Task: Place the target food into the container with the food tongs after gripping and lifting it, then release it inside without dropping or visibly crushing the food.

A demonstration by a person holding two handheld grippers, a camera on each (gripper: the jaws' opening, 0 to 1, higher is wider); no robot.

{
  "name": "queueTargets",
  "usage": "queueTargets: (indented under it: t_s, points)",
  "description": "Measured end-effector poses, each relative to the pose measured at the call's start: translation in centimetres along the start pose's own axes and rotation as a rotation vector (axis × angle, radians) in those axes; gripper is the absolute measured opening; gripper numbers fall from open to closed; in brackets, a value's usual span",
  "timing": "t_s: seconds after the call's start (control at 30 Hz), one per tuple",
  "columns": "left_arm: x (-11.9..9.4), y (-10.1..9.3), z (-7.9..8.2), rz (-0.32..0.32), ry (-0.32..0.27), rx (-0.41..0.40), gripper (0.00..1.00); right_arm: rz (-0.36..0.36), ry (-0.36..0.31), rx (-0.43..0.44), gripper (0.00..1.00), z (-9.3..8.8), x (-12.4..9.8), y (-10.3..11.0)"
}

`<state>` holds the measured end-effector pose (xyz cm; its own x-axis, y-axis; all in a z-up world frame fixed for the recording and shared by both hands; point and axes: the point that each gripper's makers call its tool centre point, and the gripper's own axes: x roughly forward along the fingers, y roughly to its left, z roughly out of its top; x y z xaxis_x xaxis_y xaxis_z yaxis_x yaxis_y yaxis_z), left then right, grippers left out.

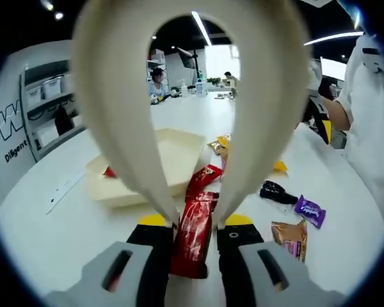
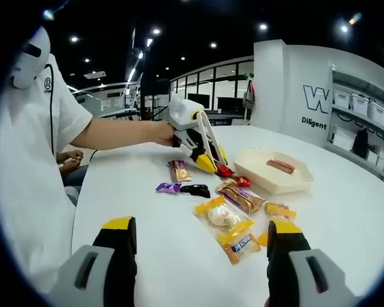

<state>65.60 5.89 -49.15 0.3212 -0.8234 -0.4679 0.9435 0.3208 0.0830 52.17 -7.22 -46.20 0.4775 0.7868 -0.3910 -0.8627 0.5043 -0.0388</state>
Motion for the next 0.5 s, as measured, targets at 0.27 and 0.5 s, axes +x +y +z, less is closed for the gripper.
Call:
queueTargets:
  t_s: [0.27, 0.5]
  points:
    - [-0.01, -0.11, 0.0, -0.003, -0.001, -0.008, 0.24, -0.011, 0.001, 0.012, 0.83, -0.08, 0.0, -0.16]
    - [0.06, -0.56, 0.1, -0.009, 0.0, -0.003, 0.23, -0.026, 0.006, 0.024, 0.82, -0.32, -0.12, -0.48]
